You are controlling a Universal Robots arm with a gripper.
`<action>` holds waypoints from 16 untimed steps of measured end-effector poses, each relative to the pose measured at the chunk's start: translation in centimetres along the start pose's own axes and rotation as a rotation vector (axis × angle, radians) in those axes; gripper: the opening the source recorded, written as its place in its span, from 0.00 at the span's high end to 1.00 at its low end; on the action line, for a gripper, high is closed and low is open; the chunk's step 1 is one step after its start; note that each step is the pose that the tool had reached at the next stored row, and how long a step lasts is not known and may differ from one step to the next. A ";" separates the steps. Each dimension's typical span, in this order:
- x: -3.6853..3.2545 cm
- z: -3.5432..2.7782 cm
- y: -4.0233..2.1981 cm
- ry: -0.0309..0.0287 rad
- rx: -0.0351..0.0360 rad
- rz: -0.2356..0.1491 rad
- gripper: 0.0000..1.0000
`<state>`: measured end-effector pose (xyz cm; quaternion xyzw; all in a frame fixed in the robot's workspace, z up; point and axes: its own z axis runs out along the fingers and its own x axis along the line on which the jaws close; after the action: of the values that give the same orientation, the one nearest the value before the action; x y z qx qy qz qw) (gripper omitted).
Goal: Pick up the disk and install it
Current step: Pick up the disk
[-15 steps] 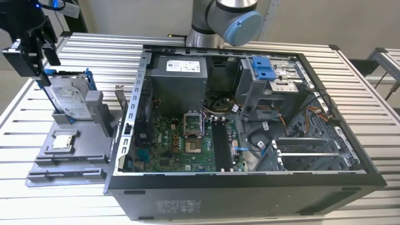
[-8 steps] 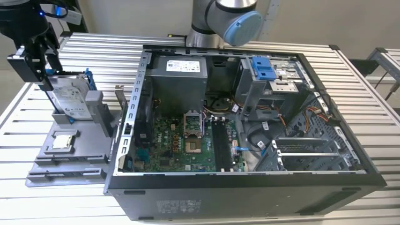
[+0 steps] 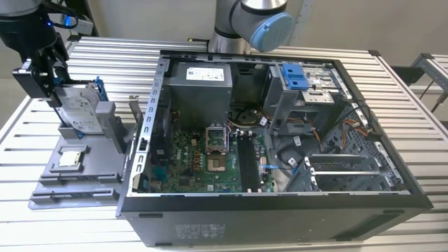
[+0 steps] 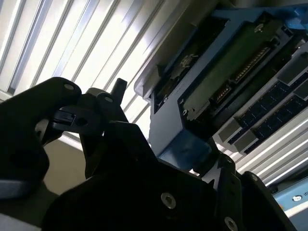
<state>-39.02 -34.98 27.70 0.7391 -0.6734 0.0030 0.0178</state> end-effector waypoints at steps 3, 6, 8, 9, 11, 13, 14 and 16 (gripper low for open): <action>-0.02 0.26 0.03 0.0006 0.0024 -0.001 0.00; -0.04 0.49 0.05 0.0015 0.0029 -0.001 0.00; -0.04 0.52 0.05 0.0025 0.0025 -0.001 0.00; -0.04 0.52 0.05 0.0029 0.0024 -0.001 0.00; -0.04 0.54 0.05 0.0039 0.0026 -0.001 0.00; -0.04 0.54 0.05 0.0042 0.0025 -0.001 0.00; -0.04 0.53 0.05 0.0042 0.0026 -0.001 0.00; 0.00 0.54 0.05 0.0042 0.0026 -0.001 0.00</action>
<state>-39.08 -35.00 27.17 0.7395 -0.6729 0.0054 0.0183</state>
